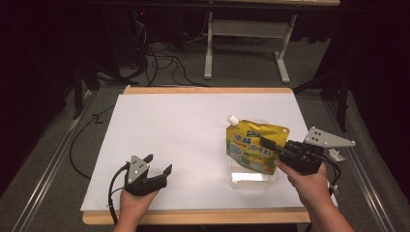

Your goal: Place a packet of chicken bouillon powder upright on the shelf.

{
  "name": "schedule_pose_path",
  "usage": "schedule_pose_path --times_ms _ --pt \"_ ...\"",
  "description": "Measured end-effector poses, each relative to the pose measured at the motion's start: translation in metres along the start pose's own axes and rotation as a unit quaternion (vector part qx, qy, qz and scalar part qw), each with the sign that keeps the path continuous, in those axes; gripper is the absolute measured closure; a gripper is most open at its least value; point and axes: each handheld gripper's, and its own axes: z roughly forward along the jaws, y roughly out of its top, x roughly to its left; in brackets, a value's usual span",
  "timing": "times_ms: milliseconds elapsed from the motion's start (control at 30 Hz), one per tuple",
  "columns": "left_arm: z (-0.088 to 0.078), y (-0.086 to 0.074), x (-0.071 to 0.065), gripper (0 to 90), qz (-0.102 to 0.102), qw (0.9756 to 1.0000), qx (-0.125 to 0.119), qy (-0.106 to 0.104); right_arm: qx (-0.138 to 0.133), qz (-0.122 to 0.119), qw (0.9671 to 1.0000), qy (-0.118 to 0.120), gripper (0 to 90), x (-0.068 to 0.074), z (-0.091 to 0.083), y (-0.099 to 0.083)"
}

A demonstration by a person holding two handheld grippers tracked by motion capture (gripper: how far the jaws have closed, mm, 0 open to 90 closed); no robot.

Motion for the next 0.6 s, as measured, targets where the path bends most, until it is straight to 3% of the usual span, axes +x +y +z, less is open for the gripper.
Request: schedule_pose_path --times_ms 600 --pt "0.002 0.000 -0.001 23.1 0.006 1.0000 0.006 -0.004 0.001 0.012 0.9998 -0.015 90.0 -0.003 -0.006 -0.017"
